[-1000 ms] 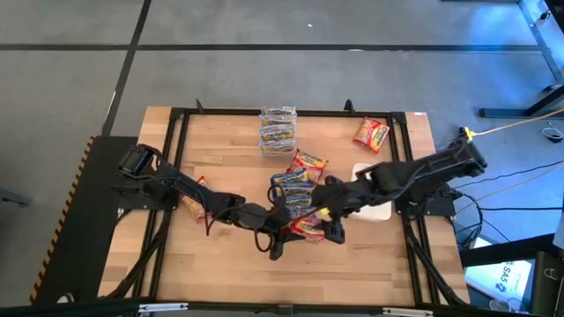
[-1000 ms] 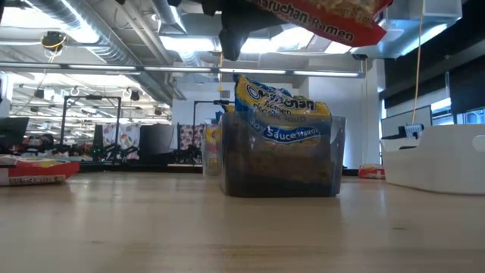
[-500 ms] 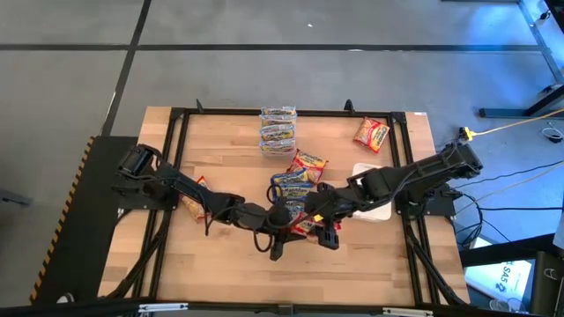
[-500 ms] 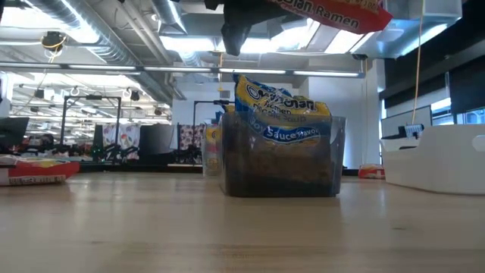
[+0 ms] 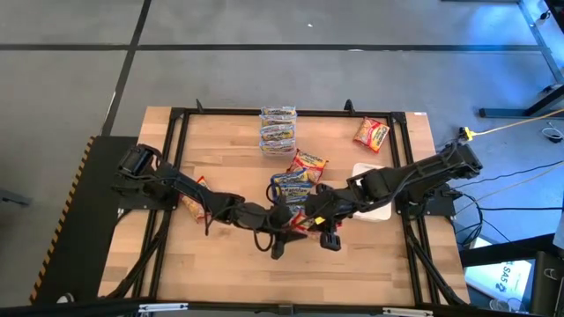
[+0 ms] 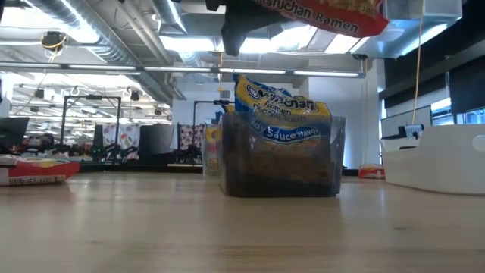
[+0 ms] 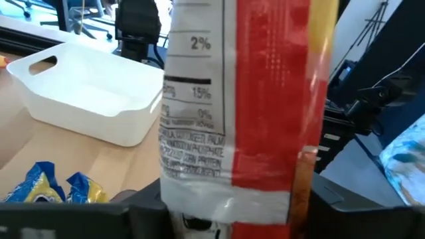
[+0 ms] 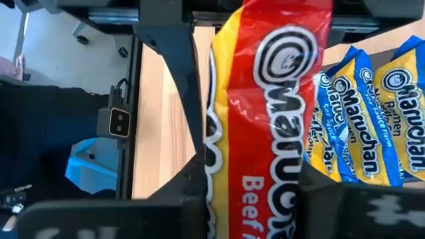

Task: Sort Maruchan noodles
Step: Put the bottom left red noodle pack into the white bin

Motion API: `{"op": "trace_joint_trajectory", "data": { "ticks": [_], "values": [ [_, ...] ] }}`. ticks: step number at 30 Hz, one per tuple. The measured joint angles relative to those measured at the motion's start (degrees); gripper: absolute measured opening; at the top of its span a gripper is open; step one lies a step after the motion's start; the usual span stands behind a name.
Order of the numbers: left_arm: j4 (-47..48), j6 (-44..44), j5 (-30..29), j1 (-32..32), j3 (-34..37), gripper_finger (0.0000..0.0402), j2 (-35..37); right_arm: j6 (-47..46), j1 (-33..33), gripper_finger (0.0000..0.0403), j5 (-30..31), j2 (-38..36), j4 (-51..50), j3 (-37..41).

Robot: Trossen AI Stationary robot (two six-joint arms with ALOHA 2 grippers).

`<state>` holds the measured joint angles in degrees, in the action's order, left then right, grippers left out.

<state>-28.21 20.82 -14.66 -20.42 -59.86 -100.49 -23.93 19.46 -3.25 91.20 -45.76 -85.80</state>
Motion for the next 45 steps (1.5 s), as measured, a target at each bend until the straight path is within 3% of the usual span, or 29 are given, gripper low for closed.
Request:
{"op": "trace_joint_trajectory", "data": {
  "ticks": [7,12,19,22,31,37,45],
  "values": [
    [0.74,0.95,3.17,0.04,-0.02,0.0200,0.04,1.80,0.08,0.0076,1.12,-1.20,-9.84,-5.93],
    [4.99,1.57,6.71,-0.70,-0.02,0.0200,0.04,2.14,-0.13,0.0082,7.21,-5.85,-24.44,-9.95],
    [6.80,1.07,5.75,-1.91,-0.02,0.0199,0.04,2.15,-5.11,0.0080,16.10,-13.22,-44.21,-6.21],
    [6.76,1.07,5.77,-1.93,-0.02,0.0199,0.04,5.09,-9.60,0.0080,16.12,-16.81,-43.26,-0.83],
    [6.78,0.91,5.79,-2.32,-0.02,0.0199,0.04,15.59,-22.72,0.0082,7.96,-21.68,-36.41,19.13],
    [6.78,0.49,5.77,-2.26,-0.02,0.0199,0.04,21.31,-27.21,0.0082,4.09,-21.55,-27.59,28.42],
    [6.76,0.50,5.77,-2.26,-0.02,0.0199,0.04,23.10,-29.40,0.0083,3.21,-21.59,-24.10,33.63]
  ]
}}
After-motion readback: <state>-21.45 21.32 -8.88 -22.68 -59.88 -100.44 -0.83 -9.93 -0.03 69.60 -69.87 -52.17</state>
